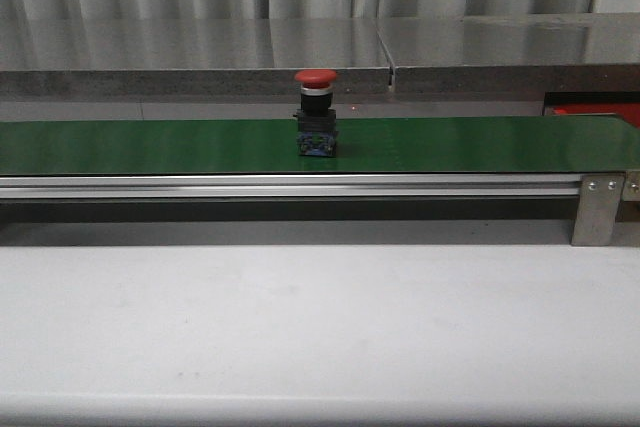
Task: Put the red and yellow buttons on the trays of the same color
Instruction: 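Carry the yellow button into the yellow tray and release, then lower the right gripper onto the arriving red button and grasp it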
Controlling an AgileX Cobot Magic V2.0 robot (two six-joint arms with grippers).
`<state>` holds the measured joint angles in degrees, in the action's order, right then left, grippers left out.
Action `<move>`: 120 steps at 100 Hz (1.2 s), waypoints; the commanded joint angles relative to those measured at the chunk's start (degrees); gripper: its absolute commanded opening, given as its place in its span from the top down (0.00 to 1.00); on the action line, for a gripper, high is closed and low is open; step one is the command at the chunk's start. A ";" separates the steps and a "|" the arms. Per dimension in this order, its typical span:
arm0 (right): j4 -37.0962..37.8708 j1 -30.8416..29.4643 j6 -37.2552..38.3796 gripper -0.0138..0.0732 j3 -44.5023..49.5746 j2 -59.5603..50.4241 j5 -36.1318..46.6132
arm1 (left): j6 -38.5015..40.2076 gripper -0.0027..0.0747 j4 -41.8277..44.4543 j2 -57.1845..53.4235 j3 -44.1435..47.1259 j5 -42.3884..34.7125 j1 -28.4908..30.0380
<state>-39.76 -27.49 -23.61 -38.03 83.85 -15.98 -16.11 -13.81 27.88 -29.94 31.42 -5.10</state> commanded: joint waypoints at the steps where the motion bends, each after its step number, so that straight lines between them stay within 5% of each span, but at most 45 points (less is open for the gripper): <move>1: -1.00 -0.31 -0.43 0.17 -1.68 -5.32 1.18 | 0.10 0.99 -1.11 0.34 -1.39 -3.85 -0.44; 29: -1.00 1.24 -6.08 0.17 -5.24 -19.16 -6.12 | 0.10 0.99 -1.11 0.34 -1.39 -3.85 -0.44; 56: -1.00 13.64 -16.21 0.17 -11.31 -21.96 -10.10 | 0.10 0.99 -1.11 0.34 -1.39 -3.85 -0.44; 120: -0.94 36.09 -22.62 0.17 -21.94 0.71 -5.21 | 0.10 0.99 -1.11 0.34 -1.39 -3.85 -0.44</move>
<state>-39.77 7.31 -45.38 -56.34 83.04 -24.24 -16.11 -13.92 27.88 -29.94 31.42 -5.10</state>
